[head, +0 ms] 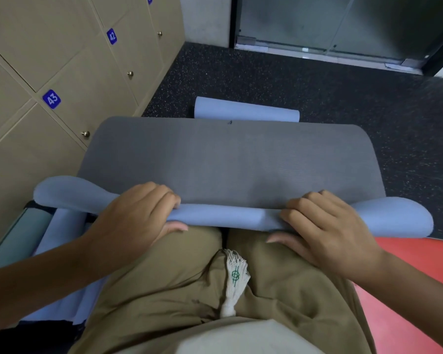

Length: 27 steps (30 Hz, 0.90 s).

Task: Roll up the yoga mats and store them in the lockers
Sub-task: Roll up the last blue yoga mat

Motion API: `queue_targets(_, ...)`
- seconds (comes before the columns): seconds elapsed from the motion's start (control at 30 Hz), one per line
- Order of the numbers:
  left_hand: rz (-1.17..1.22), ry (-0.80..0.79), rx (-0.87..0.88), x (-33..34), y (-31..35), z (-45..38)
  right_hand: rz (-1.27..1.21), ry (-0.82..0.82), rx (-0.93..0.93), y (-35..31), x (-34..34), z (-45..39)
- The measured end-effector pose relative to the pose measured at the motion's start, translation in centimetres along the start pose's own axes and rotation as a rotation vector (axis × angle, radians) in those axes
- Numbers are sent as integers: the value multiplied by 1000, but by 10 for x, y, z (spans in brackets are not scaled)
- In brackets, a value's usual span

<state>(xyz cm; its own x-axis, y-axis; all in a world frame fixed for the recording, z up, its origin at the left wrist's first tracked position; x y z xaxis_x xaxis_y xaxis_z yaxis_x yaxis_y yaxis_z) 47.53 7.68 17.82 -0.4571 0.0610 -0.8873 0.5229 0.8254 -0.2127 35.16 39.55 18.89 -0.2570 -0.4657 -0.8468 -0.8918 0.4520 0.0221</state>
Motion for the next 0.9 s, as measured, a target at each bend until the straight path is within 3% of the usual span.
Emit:
queue_targets(0.13, 31, -10, -56, 2, -5, -7, 31, -42, 69, 1, 1, 1)
queue_targets(0.3, 299, -99, -261, 5, -23, -17, -37, -115, 175, 9, 7, -10)
queue_targets(0.47, 644, -252, -494, 0, -44, -33, -321, -248, 355, 34, 9, -31)
queue_targets(0.6, 780, -248, -609, 1, -52, -41, -535, -430, 521, 49, 13, -49)
queue_targets(0.77, 651, -82, -539, 1, -45, -44, -674, -566, 632, 60, 18, -67)
queue_targets(0.9, 296, 40, -326, 4, -27, -36, -695, -522, 606, 63, 20, -75)
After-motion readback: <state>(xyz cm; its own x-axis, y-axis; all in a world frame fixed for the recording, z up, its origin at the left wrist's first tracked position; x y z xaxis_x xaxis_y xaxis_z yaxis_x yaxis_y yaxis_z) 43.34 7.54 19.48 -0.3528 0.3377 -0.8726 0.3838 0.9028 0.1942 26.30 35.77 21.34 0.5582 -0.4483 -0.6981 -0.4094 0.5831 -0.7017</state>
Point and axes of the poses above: each hand's wrist, its own z-axis away from the middle knuckle, its own x-axis out of the palm, y = z × x, the point moved 1 cm from there along -z, towards the middle knuckle, and after that the axes turned 10 degrees about x, right-handed, at the moved point
